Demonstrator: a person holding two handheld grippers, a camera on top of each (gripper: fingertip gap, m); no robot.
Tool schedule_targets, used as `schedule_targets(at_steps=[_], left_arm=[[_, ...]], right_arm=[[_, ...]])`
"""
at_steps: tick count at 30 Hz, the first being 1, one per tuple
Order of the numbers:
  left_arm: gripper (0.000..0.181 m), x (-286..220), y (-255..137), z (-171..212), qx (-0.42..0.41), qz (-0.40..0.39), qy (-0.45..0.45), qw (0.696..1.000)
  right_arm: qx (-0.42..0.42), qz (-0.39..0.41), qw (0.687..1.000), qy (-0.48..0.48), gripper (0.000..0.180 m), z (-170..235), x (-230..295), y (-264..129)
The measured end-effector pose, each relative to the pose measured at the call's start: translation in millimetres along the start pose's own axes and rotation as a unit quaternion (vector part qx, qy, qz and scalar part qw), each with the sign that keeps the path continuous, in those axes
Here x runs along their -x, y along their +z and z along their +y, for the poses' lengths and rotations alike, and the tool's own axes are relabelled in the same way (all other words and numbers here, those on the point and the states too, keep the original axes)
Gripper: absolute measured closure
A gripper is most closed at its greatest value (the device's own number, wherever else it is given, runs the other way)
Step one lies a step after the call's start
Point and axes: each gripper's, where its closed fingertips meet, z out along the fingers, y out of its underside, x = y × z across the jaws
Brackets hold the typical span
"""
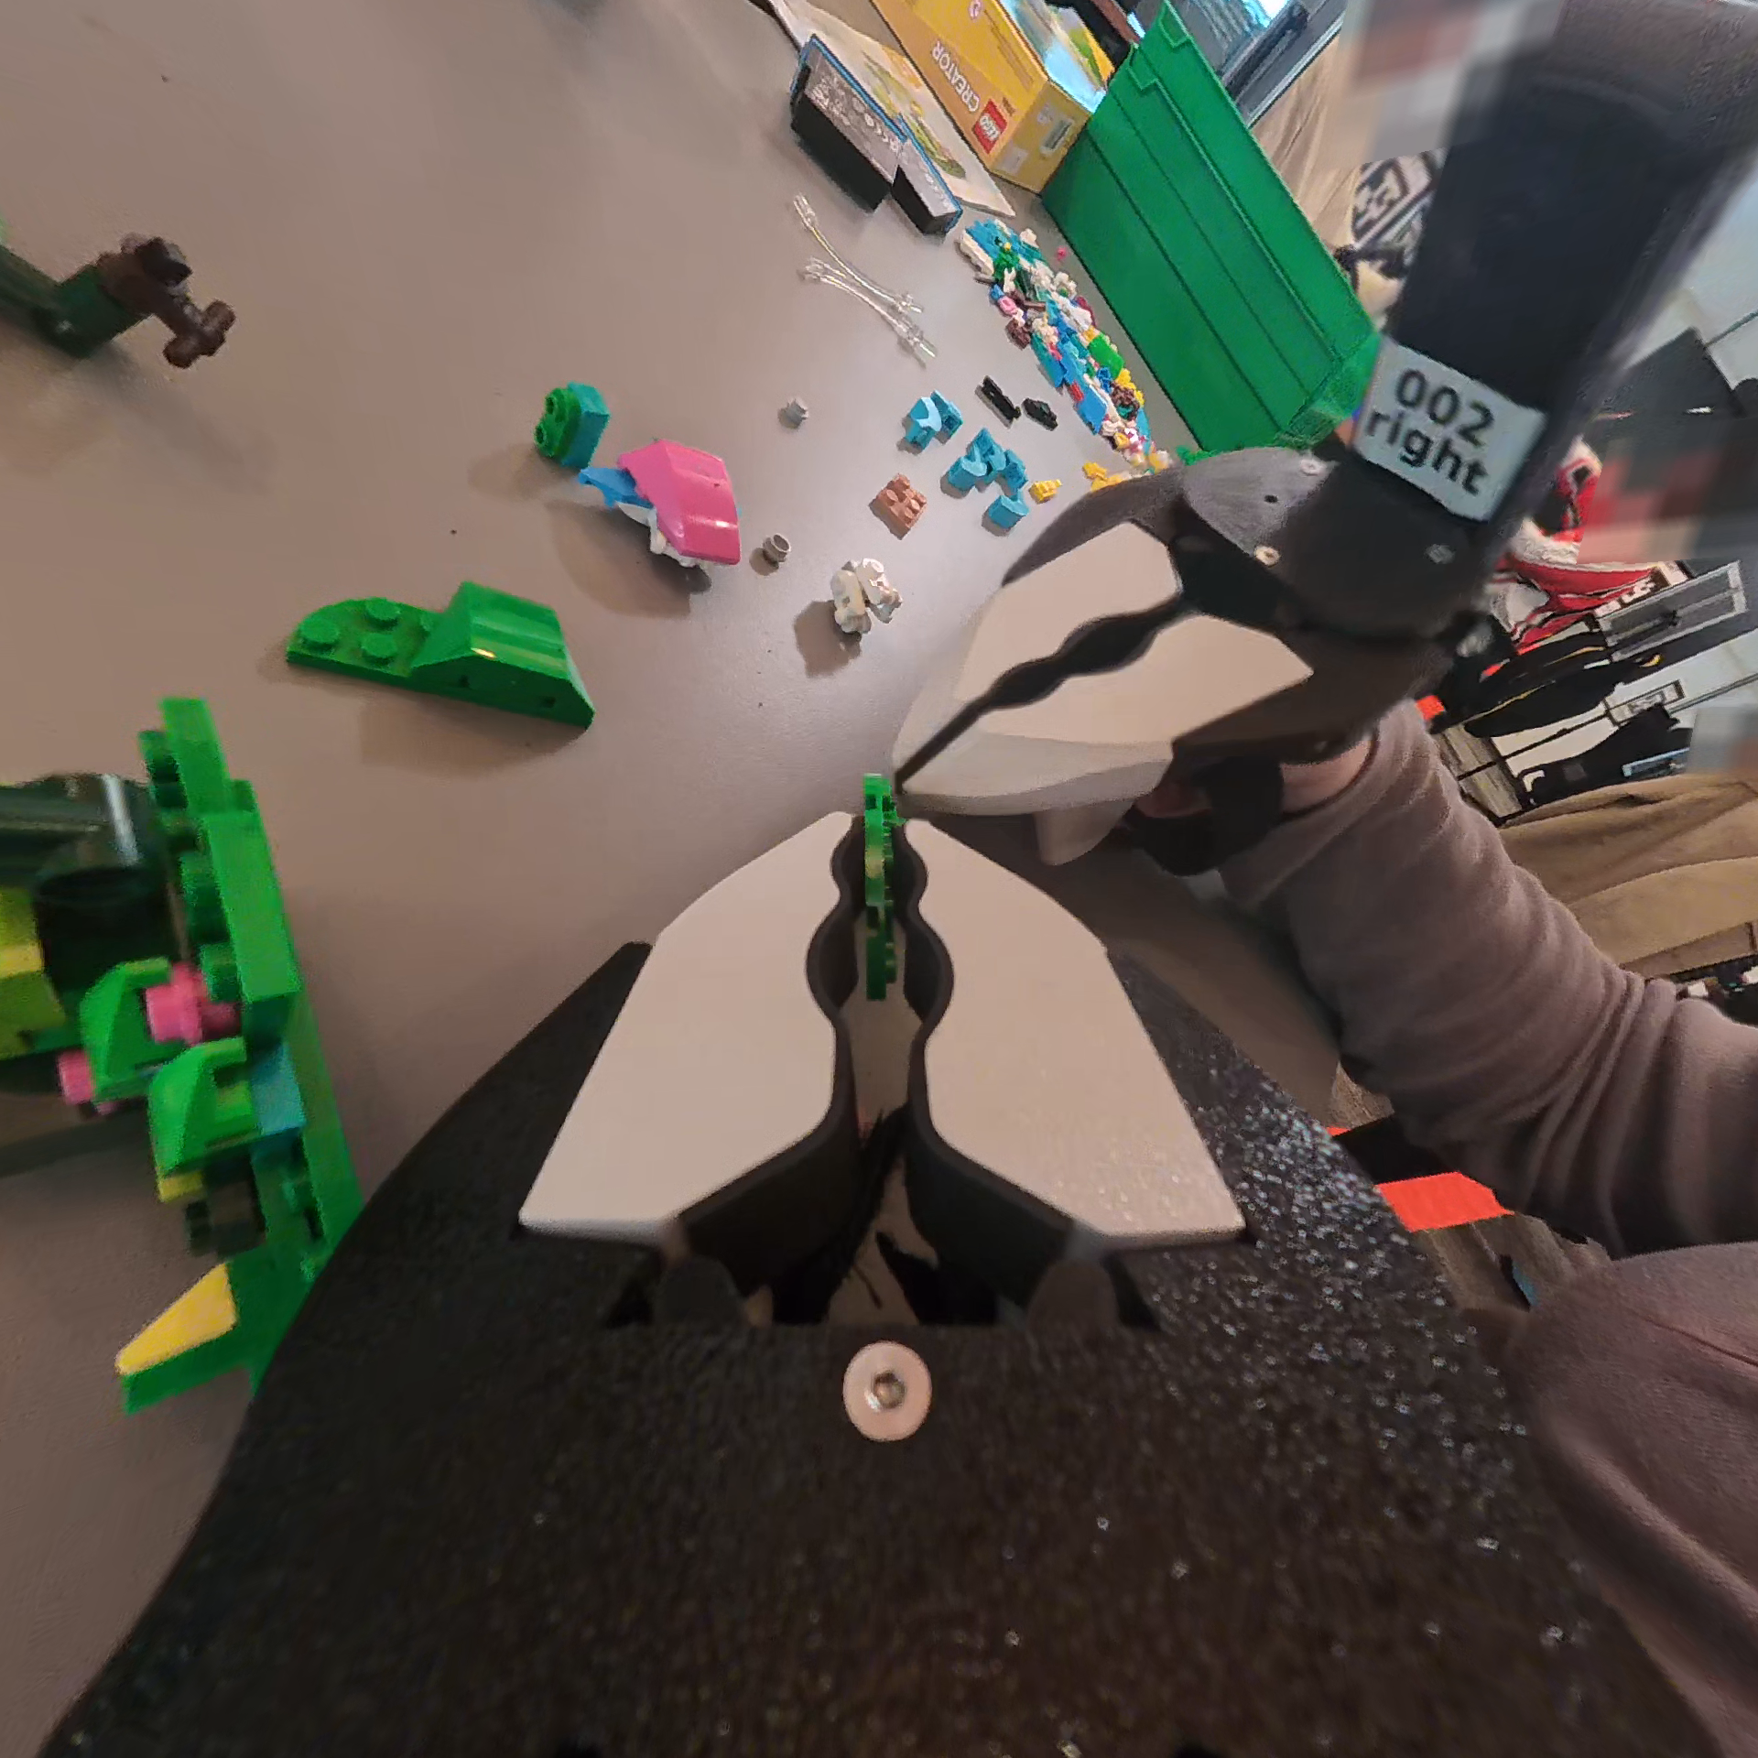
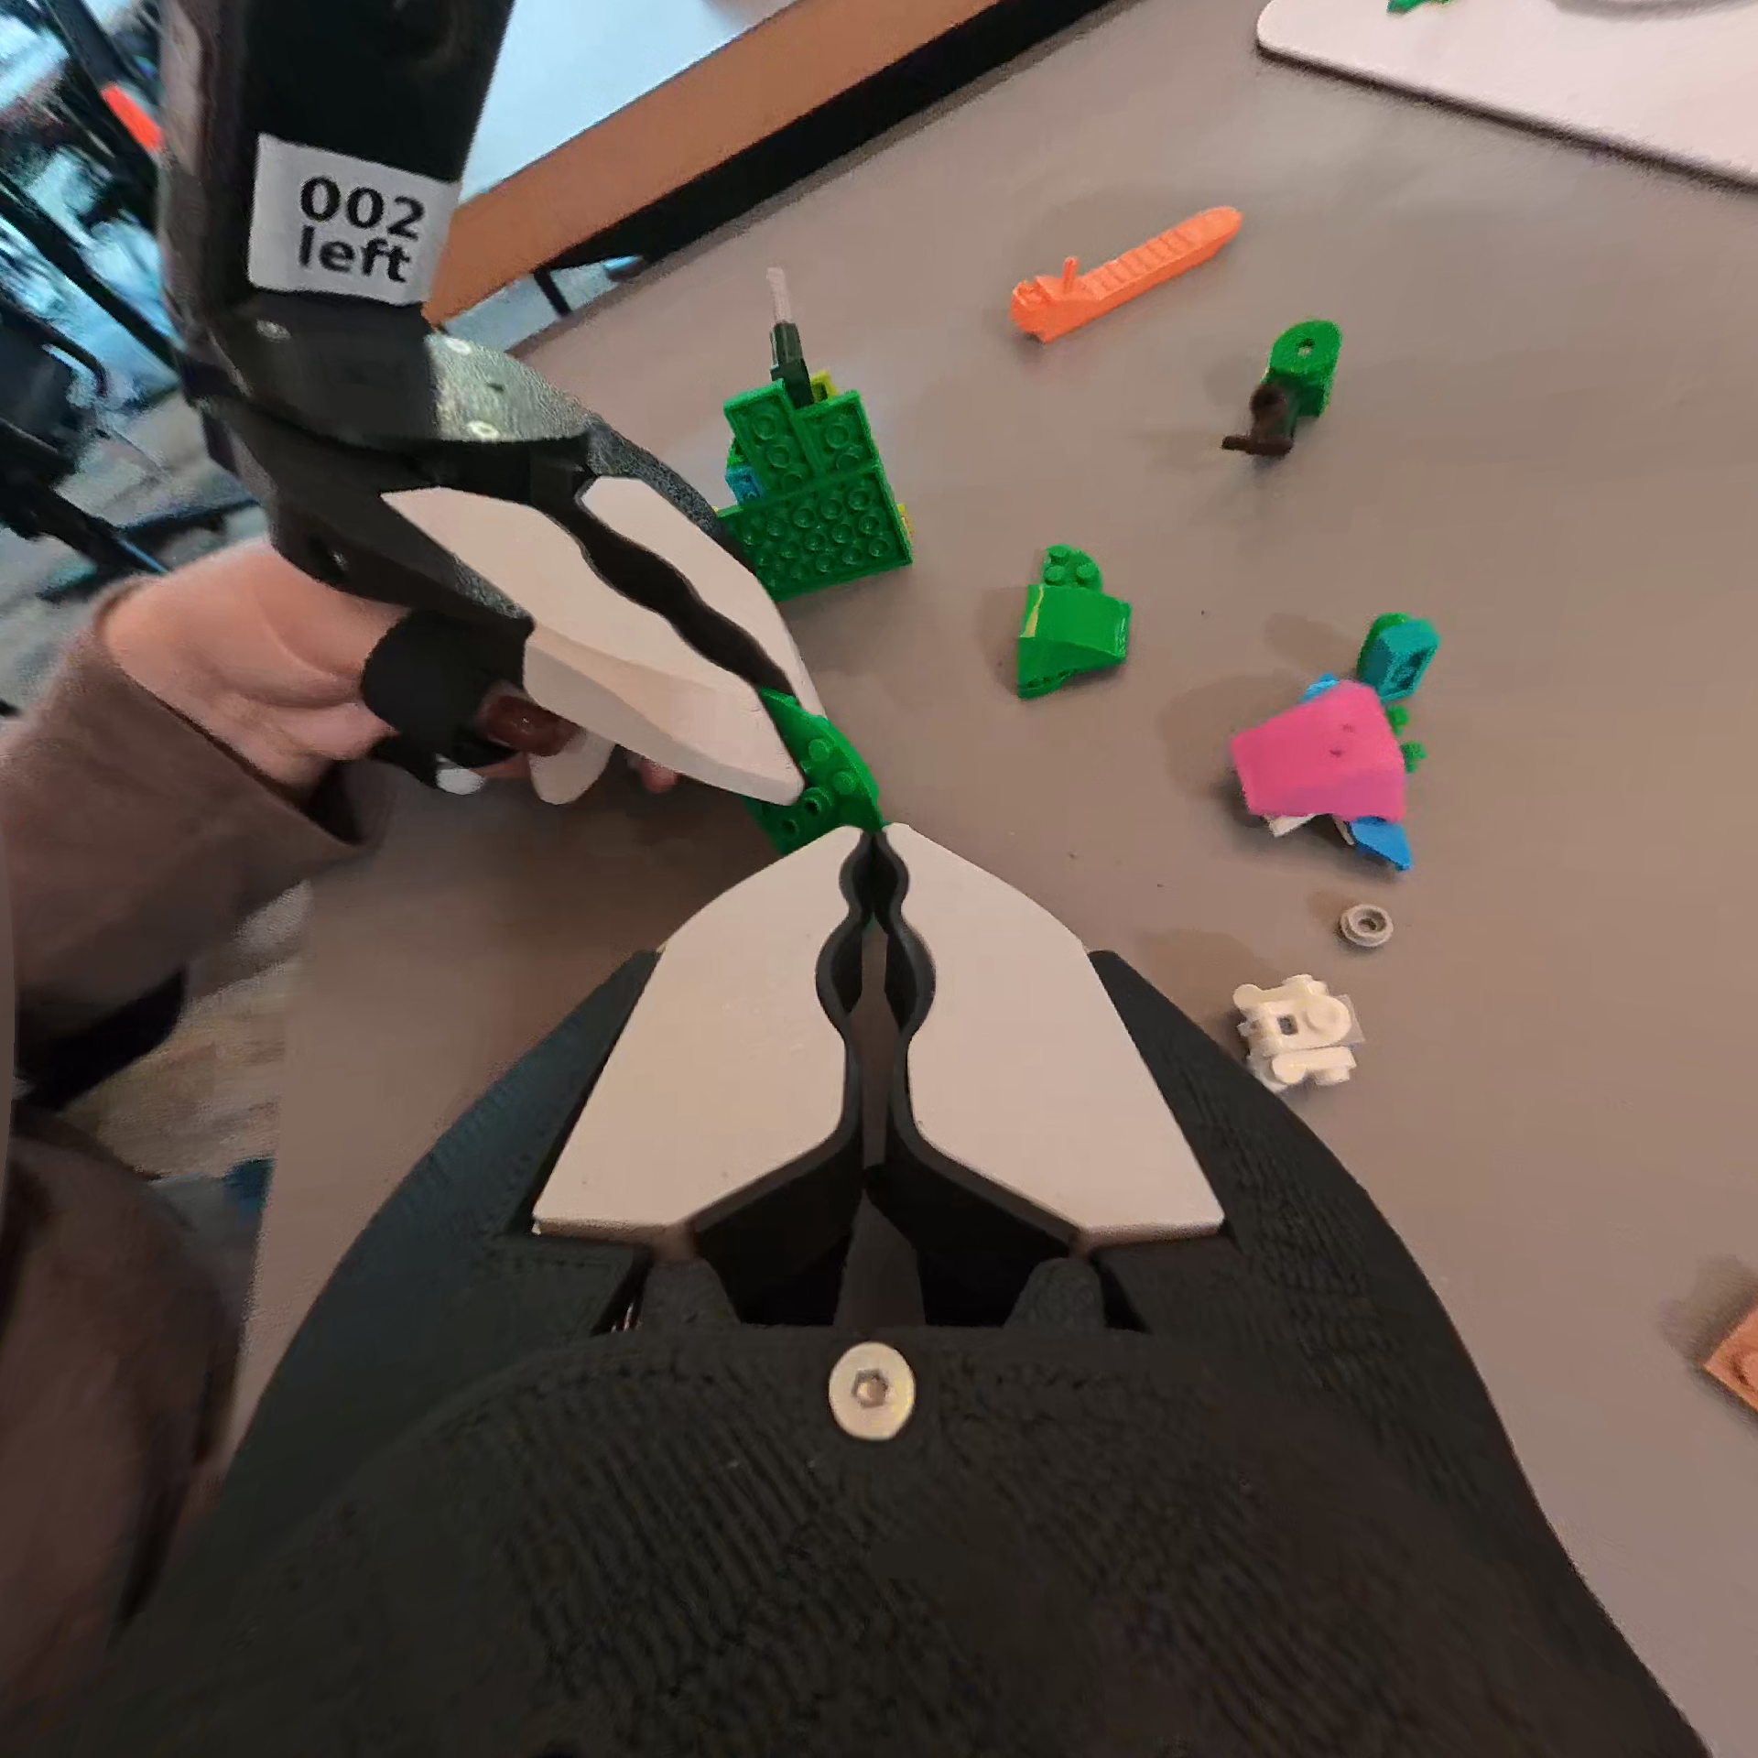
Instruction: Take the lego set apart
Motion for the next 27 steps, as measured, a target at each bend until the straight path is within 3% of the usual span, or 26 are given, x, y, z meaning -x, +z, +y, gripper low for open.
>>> schedule_targets(at_steps=[5, 9, 14, 19, 23, 27], left_arm=[[0.177, 1, 0, 0, -0.002, -0.002, 0.000, 1.000], [0.177, -1, 0, 0, -0.001, 0.001, 0.003, 1.000], [0.177, 0, 0, -1, -0.002, -0.003, 0.002, 1.000], [0.177, -7, -1, 2, 0.007, 0.013, 0.024, 1.000], [0.177, -17, -9, -3, -0.011, 0.067, 0.029, 0.997], [0.177, -15, -9, -7, -0.026, 0.064, 0.025, 0.997]], right_arm=[[0.026, 0.054, 0.995, -0.081, 0.172, 7, 0, 2], [0.030, 0.025, 0.998, -0.055, 0.170, 7, 2, 4], [0.041, 0.048, 0.994, -0.091, 0.171, 9, 2, 7], [0.033, 0.011, 0.998, -0.052, 0.177, 10, 6, 1], [-0.017, -0.064, 0.998, -0.002, 0.180, -1, 18, -10], [-0.054, -0.030, 0.998, -0.033, 0.180, -11, 14, -11]])
